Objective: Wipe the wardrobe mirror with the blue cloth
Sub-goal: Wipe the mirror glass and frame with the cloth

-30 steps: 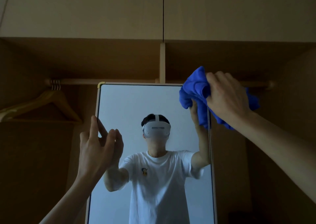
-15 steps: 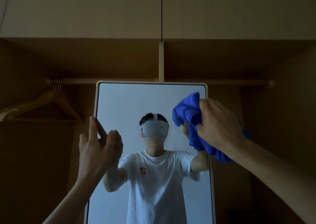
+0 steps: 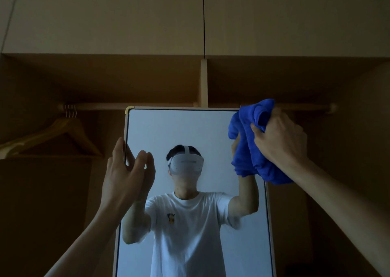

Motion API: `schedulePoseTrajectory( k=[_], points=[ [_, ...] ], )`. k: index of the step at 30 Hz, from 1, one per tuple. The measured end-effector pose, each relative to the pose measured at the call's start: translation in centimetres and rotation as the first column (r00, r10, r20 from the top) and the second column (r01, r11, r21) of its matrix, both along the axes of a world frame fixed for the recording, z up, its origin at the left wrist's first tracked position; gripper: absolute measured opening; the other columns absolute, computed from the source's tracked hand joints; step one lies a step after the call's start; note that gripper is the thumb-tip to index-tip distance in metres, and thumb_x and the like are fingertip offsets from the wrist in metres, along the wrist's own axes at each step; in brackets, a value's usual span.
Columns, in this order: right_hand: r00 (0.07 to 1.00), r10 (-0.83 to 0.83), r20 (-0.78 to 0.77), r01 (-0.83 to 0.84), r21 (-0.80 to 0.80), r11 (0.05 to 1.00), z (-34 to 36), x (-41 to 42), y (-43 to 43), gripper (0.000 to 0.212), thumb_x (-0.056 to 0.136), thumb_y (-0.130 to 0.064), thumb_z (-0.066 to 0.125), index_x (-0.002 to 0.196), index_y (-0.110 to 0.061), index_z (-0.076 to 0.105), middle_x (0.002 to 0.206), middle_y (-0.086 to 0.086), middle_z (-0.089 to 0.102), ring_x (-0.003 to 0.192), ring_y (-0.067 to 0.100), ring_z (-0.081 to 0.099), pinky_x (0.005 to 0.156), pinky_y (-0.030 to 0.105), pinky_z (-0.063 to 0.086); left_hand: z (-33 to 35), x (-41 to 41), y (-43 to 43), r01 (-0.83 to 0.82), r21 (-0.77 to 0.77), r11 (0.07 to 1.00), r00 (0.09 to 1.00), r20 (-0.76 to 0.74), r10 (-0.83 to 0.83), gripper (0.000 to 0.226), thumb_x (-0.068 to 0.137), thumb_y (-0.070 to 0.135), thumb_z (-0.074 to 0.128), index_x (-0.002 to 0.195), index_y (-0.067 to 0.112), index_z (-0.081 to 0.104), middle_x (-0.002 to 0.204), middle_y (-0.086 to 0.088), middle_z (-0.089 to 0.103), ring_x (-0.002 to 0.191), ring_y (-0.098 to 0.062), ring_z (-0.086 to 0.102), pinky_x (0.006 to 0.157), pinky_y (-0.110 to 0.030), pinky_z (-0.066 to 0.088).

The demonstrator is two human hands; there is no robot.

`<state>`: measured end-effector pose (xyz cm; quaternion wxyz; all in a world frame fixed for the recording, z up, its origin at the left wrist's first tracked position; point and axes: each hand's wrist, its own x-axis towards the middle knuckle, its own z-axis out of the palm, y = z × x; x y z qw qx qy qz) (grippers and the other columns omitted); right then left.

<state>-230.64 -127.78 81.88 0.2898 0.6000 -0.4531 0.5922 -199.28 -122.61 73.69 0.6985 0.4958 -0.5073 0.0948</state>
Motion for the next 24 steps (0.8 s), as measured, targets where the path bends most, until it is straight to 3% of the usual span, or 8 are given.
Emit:
schedulePoseTrajectory(
  k=[5, 10, 14, 17, 19, 24],
  points=[
    [0.999, -0.014, 0.033, 0.013, 0.010, 1.000, -0.4, 1.2, 0.1, 0.043, 0.095, -0.042, 0.059, 0.114, -0.005, 0.051, 0.088, 0.004, 0.053, 0.065, 0.016, 0.051, 0.057, 0.027, 0.037, -0.1, 0.3, -0.4, -0.010, 0.063, 0.998, 1.000, -0.002, 0.010, 0.075, 0.101, 0.053, 0.052, 0.163, 0.035, 0.014, 0.160, -0.010, 0.035, 0.138, -0.036, 0.047, 0.106, -0.053, 0.042],
    [0.996, -0.033, 0.081, 0.033, 0.006, 0.999, -0.5, 3.2, 0.8, 0.041, 0.095, -0.040, 0.061, 0.110, -0.002, 0.051, 0.086, 0.005, 0.051, 0.062, 0.017, 0.048, 0.048, 0.024, 0.029, -0.3, 1.0, -0.4, 0.034, 0.052, 0.998, 0.999, 0.005, -0.034, 0.078, 0.097, 0.055, 0.054, 0.162, 0.038, 0.015, 0.154, -0.004, 0.041, 0.128, -0.025, 0.051, 0.093, -0.042, 0.041],
    [0.997, 0.003, 0.077, -0.002, -0.012, 1.000, -0.6, 5.4, 1.2, 0.043, 0.095, -0.043, 0.061, 0.110, -0.003, 0.051, 0.090, 0.010, 0.058, 0.067, 0.024, 0.059, 0.057, 0.033, 0.046, -0.3, 1.4, 0.0, 0.066, 0.056, 0.996, 0.997, 0.035, -0.068, 0.074, 0.100, 0.046, 0.055, 0.163, 0.038, 0.015, 0.155, -0.001, 0.041, 0.131, -0.021, 0.049, 0.093, -0.034, 0.036],
    [0.999, 0.008, 0.050, -0.009, 0.019, 1.000, -0.5, 7.6, 1.6, 0.043, 0.096, -0.044, 0.059, 0.110, -0.004, 0.049, 0.092, 0.010, 0.056, 0.071, 0.026, 0.061, 0.061, 0.034, 0.047, -0.3, 1.8, 0.5, 0.079, 0.057, 0.995, 0.995, 0.063, -0.083, 0.073, 0.102, 0.043, 0.054, 0.163, 0.036, 0.015, 0.153, -0.001, 0.044, 0.115, -0.006, 0.041, 0.093, -0.032, 0.034],
    [0.997, 0.056, 0.053, -0.058, 0.031, 0.998, -0.4, 9.4, 1.7, 0.044, 0.095, -0.041, 0.059, 0.115, -0.002, 0.050, 0.098, 0.014, 0.058, 0.082, 0.030, 0.062, 0.069, 0.038, 0.047, -0.3, 2.0, 0.6, 0.097, 0.059, 0.994, 0.993, 0.069, -0.101, 0.071, 0.103, 0.041, 0.053, 0.164, 0.036, 0.016, 0.155, 0.001, 0.043, 0.114, 0.000, 0.034, 0.094, -0.029, 0.032],
    [0.999, 0.036, -0.034, -0.036, -0.015, 0.999, 0.0, 14.1, 2.7, 0.049, 0.093, -0.046, 0.063, 0.116, -0.005, 0.051, 0.099, 0.009, 0.060, 0.079, 0.025, 0.065, 0.065, 0.034, 0.050, -0.3, 2.3, 0.6, 0.145, 0.054, 0.988, 0.987, 0.062, -0.148, 0.062, 0.107, 0.038, 0.046, 0.162, 0.041, 0.017, 0.158, 0.008, 0.041, 0.116, 0.005, 0.033, 0.095, -0.027, 0.030]
  ],
)
